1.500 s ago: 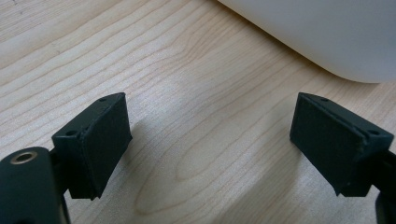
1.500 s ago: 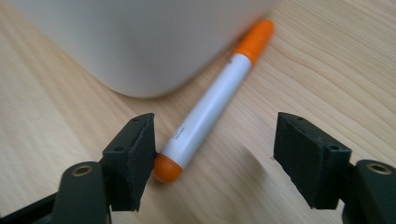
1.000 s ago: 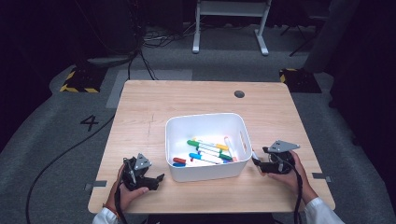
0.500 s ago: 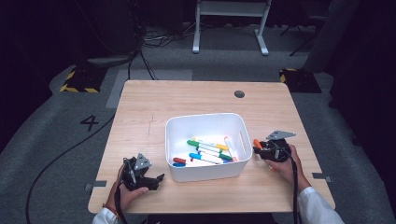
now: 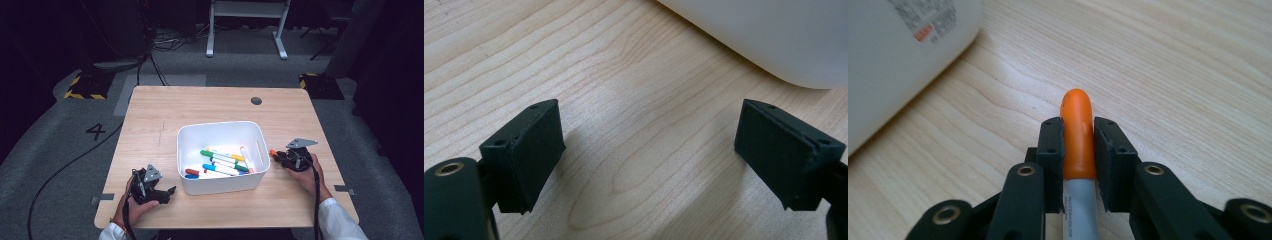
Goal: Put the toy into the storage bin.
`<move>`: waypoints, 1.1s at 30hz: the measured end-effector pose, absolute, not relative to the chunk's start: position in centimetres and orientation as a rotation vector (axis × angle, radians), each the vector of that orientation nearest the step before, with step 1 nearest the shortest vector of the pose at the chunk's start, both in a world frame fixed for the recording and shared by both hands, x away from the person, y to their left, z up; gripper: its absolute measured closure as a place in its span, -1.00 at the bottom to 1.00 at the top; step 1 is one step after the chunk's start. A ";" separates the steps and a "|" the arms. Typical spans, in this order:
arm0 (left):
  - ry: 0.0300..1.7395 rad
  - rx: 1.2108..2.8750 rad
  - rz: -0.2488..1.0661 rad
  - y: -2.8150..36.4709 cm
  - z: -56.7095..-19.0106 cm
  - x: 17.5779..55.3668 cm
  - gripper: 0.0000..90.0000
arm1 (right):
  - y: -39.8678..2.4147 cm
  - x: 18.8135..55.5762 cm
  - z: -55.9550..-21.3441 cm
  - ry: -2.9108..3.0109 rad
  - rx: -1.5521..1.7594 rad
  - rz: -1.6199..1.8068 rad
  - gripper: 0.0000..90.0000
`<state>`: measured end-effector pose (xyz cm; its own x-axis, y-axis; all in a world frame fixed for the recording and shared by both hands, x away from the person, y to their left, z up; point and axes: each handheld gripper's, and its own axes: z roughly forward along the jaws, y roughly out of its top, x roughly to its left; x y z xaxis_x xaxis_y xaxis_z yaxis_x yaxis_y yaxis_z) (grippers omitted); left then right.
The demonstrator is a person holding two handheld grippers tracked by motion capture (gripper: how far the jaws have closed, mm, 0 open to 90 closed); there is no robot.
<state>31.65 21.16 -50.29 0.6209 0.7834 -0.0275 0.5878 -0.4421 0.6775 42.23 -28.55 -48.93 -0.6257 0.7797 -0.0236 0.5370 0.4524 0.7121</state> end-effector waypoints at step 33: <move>1.070 2.185 0.383 21.2 -50.3 31.6 -0.72 | -23.3 36.6 -30.2 2.356 0.519 1.394 0.67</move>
